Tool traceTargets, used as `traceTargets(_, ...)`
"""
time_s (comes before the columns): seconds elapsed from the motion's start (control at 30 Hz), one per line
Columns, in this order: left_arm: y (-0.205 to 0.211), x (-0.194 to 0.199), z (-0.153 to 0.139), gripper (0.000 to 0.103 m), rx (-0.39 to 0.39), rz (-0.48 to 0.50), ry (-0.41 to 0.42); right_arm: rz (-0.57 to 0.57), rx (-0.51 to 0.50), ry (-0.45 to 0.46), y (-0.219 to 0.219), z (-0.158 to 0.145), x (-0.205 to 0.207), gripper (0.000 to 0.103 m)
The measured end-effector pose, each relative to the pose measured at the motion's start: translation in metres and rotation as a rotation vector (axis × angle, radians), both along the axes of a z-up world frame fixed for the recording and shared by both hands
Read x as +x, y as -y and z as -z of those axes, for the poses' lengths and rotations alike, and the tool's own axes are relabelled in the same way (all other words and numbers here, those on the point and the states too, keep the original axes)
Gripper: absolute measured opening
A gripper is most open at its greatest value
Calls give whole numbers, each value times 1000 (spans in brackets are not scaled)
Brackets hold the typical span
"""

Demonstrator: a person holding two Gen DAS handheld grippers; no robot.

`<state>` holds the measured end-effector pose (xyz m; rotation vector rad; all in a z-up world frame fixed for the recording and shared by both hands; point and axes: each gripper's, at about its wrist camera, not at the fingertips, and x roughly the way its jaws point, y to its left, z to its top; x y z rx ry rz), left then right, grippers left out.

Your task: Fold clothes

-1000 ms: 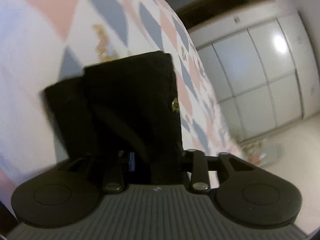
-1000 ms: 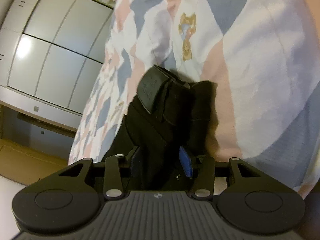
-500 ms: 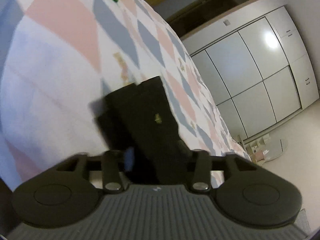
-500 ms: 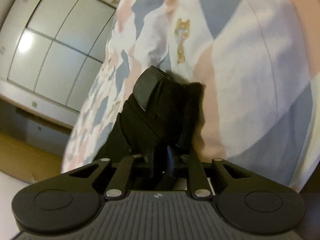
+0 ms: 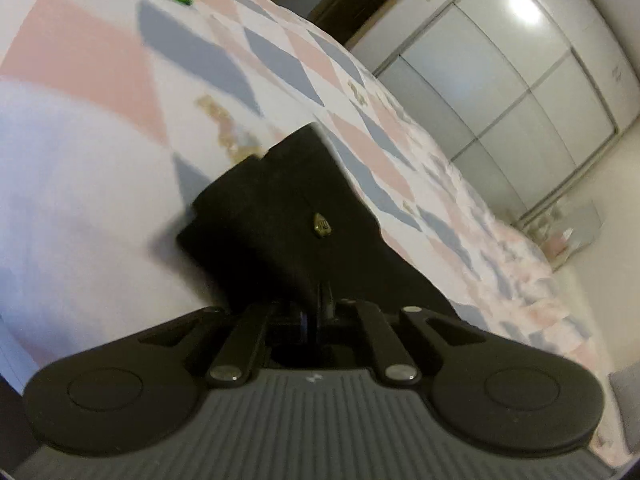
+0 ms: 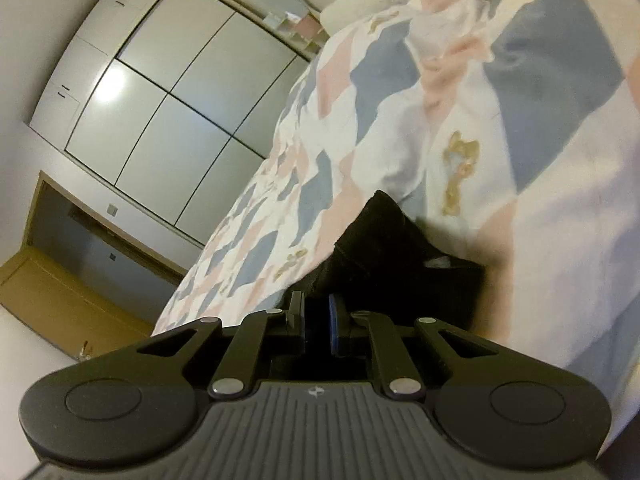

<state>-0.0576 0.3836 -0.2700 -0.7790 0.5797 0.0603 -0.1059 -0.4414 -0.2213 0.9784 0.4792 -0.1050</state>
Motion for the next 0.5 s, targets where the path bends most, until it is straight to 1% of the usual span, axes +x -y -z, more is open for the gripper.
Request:
traceTargets(0.07,2,-4,-6,1,5,-5,5,27,52,-98,6,31,-5,11)
traceTargets(0.13,4,-7,-16,1,25,3,28,50,110,-116,9,51,-10,10)
traceTargets(0.17,5,-8,-22,1,42,12,47,56,123,-104,9,52,-12,10)
traceTargets(0.27,9,-11,-39,1,90,38,102,34,87,-30,7,25,-14,10)
traceTargets(0.3,10,-13,-39,1,104,34,97,24,74,-5,5,16,-17,10)
traceTargets(0.37,8,-11,-24,2,89,19,30,25,56,19,4,8,-26,10)
traceTargets(0.4,9,-10,-19,2,84,12,21,28,48,3,5,12,-30,10)
traceTargets(0.43,9,-9,-14,3,79,6,12,31,48,-42,6,22,-30,10)
traceTargets(0.5,10,-8,-4,3,71,-7,-4,39,83,-147,10,47,-23,10)
